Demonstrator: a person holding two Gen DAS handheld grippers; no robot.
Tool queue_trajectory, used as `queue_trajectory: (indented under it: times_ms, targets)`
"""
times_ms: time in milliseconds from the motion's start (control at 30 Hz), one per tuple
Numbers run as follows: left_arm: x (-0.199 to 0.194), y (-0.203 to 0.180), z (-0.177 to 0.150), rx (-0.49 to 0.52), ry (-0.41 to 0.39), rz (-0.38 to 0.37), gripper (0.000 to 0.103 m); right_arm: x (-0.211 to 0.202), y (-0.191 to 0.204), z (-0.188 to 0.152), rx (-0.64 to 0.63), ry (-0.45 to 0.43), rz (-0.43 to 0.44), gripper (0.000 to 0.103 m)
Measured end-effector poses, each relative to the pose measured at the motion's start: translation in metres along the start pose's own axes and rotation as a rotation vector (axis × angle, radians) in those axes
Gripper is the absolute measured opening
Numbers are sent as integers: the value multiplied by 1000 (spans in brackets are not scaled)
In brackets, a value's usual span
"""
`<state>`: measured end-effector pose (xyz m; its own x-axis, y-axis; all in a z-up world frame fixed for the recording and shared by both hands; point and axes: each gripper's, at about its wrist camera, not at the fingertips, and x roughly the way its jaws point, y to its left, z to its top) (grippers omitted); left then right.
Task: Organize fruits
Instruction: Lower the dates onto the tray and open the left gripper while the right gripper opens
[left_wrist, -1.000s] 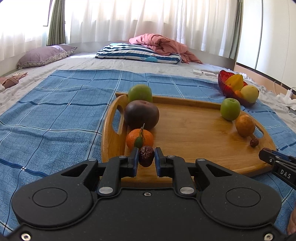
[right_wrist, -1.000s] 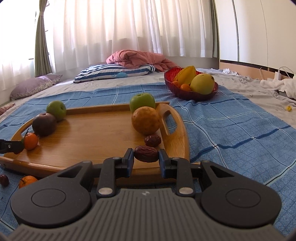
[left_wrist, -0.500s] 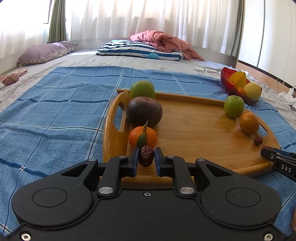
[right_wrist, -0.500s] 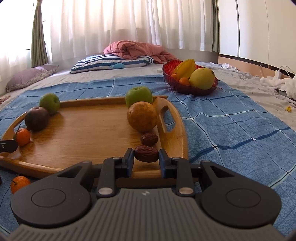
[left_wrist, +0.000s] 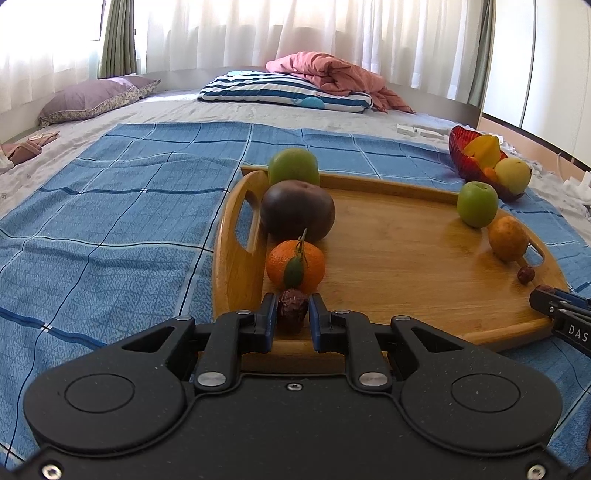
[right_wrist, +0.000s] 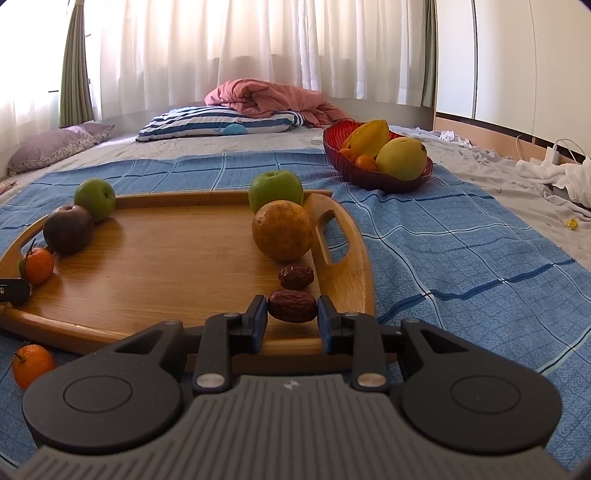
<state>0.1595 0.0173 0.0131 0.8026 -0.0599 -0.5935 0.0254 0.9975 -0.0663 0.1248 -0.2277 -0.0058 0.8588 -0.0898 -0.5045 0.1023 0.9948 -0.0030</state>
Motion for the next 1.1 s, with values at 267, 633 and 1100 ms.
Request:
queue_trajectory:
  times_ms: [267,633,1100]
  targets:
    - [-1,1,-2,2,-4,8,18,-1,2,-1,-12,-3,-5,34]
    - [-8,-4,-4,23,-21,4,39,-2,3,-2,-21,-12,-4,54]
    - [-43,-10,-16,85,-55,-19,83,-12,1,-7,-12,-52,43,90]
